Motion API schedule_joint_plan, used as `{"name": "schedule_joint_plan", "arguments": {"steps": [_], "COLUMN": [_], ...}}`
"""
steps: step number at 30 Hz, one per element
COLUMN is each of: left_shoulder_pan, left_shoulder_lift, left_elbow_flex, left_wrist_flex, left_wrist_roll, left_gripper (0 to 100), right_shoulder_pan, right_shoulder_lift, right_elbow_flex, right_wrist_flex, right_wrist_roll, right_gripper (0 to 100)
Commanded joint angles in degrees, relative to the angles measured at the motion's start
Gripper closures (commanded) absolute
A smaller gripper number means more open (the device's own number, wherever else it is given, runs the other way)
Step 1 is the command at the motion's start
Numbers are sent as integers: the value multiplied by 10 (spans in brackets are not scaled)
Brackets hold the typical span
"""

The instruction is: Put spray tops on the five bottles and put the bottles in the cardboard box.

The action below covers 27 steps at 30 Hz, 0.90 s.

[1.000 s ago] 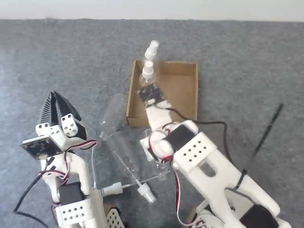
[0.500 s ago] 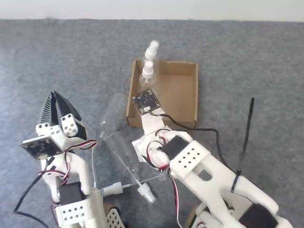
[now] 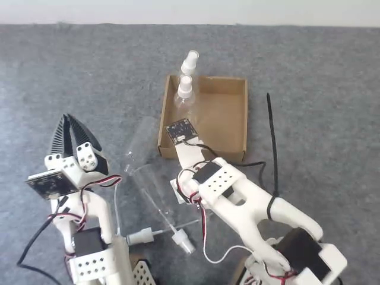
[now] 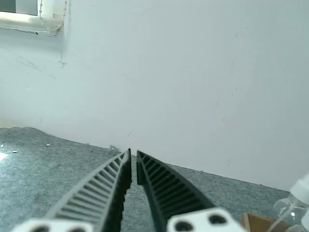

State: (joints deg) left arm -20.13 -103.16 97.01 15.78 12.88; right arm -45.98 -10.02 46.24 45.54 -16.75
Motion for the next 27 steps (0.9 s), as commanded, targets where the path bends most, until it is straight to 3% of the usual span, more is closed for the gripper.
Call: {"name": "schedule_joint_plan", "arguments": {"steps": [1, 12, 27], "left_shoulder_pan": [-3, -3, -3], "left_shoulder_lift": [-12, -12, -11], "left_elbow_flex": [-5, -5, -5], "left_wrist_flex": [-8, -8, -8], "left_wrist_roll": [-4, -4, -4], "left_gripper": [985, 985, 985], "right_shoulder_pan": [7, 5, 5], "right_shoulder_lift": [-31, -208, -285], "right_elbow_flex": [-28, -4, 18], "right_wrist_flex": [-5, 103, 160], "right_wrist_roll": [22, 24, 20], "right_gripper": [972, 975, 974]}}
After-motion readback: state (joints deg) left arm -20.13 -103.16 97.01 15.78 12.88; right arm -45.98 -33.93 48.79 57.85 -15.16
